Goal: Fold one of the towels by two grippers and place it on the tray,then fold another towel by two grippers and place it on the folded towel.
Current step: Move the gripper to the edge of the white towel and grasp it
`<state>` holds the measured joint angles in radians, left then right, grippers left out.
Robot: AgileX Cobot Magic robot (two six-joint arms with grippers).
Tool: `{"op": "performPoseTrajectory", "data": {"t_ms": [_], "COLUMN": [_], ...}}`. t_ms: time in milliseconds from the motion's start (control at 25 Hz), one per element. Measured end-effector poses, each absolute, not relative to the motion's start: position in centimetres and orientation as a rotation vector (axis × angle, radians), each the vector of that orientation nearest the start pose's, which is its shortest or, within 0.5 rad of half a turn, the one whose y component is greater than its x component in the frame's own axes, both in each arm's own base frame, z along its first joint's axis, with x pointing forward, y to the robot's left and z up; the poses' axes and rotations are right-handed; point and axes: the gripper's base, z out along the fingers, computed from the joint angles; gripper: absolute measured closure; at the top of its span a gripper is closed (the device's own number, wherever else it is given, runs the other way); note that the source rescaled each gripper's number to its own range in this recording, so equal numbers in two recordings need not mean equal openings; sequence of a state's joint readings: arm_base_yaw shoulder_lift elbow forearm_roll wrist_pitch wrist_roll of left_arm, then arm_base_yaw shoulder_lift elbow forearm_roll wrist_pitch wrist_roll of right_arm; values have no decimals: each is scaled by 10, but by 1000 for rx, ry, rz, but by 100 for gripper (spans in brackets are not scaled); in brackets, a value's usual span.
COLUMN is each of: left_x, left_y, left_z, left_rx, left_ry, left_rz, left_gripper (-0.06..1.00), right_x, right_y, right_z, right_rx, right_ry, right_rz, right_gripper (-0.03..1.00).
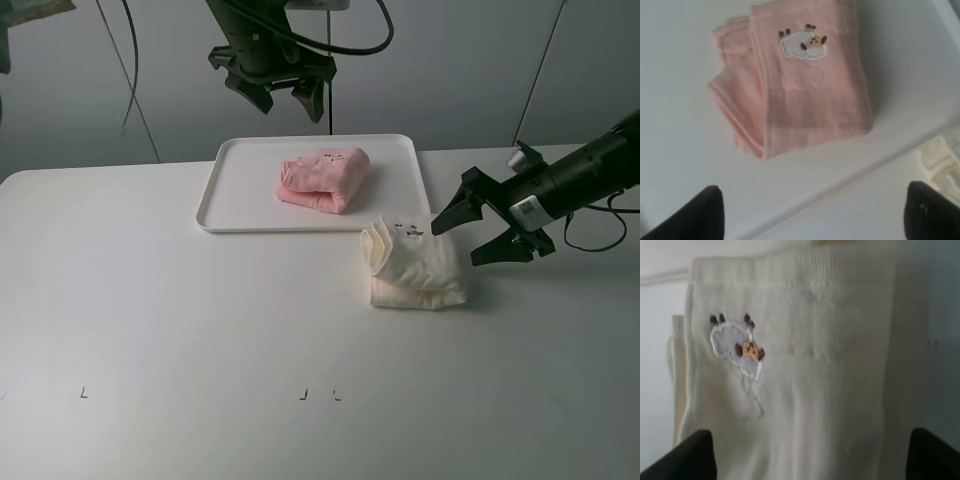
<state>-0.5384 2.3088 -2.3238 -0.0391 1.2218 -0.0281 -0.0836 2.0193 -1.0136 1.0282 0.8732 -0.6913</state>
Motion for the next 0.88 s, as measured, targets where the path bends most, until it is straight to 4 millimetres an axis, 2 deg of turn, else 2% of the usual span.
{"op": "performPoseTrajectory", "data": {"t_ms": [120, 360, 720, 880], "left_x": [429, 427, 426, 426], "left_y": [-259, -256, -254, -254], "left_z": [278, 286, 290, 290], "left_rx": [679, 679, 678, 678], "left_ry": [2618, 2601, 2591, 2591], "left_rz": [-208, -192, -181, -181], "left_gripper": [2, 2, 2, 2], "right_x": [341, 344, 345, 346], "right_y": [32, 33, 32, 38], "right_z": [100, 94, 92, 92], "right_rx": [275, 276, 254, 233], "right_ry": [2846, 2823, 2815, 2817], "right_rz": [1099, 1122, 1082, 1054], "right_gripper": [19, 36, 37, 31]}}
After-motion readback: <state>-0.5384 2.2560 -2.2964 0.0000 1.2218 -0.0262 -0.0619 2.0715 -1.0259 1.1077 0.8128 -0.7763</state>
